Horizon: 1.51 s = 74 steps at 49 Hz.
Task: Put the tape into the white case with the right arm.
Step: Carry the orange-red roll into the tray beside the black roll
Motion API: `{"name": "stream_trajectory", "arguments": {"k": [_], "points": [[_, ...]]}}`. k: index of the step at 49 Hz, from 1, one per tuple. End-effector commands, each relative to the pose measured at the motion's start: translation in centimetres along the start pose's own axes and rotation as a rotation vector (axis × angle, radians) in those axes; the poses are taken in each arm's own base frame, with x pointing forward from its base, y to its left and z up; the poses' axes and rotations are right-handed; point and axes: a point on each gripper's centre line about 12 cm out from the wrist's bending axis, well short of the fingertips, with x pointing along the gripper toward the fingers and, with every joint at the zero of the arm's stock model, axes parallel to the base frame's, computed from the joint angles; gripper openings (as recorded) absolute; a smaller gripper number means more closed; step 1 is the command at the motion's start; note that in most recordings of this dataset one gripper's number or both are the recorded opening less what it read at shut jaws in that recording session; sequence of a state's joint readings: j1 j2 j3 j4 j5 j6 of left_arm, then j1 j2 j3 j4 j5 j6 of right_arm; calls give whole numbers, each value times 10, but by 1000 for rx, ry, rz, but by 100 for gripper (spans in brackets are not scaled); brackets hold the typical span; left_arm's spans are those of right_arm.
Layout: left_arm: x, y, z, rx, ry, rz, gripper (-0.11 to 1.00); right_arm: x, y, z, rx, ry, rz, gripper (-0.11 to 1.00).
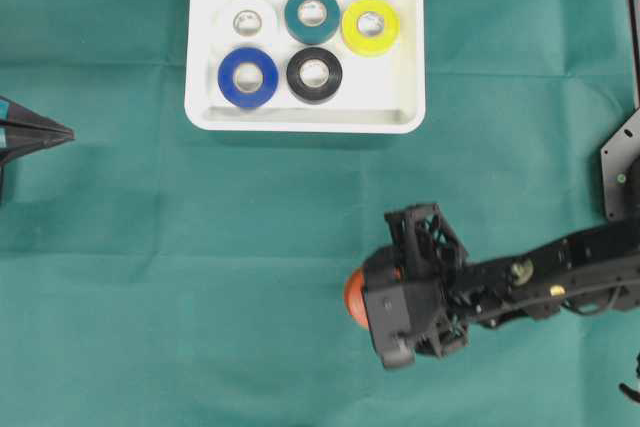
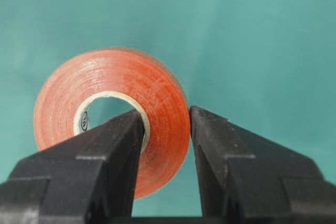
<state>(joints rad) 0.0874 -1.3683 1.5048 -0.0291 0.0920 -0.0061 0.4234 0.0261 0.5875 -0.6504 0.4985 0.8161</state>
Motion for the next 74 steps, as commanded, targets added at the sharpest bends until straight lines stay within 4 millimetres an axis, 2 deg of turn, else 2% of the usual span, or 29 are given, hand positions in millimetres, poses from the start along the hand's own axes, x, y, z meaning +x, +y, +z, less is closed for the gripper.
{"name": "stream_trajectory", "arguments": {"k": [1,14,25,49,59,74], "points": [[0,0,5,-1,-11,3,0,-13,-16,19,51,-59,-10,1],[0,0,5,-1,-11,3,0,-3,-67,26,163,-80,-62,1],[0,0,5,-1,-12,3,0,3,-113,23,255,-65,-136,1],[0,0,4,-1,-9,3,0,1,-205,-5,452,-27,-289,1],[0,0,5,-1,-11,3,0,-5,-227,-20,505,-20,-325,1],[0,0,5,-1,-12,3,0,-3,-231,-32,527,-15,-322,1]]}}
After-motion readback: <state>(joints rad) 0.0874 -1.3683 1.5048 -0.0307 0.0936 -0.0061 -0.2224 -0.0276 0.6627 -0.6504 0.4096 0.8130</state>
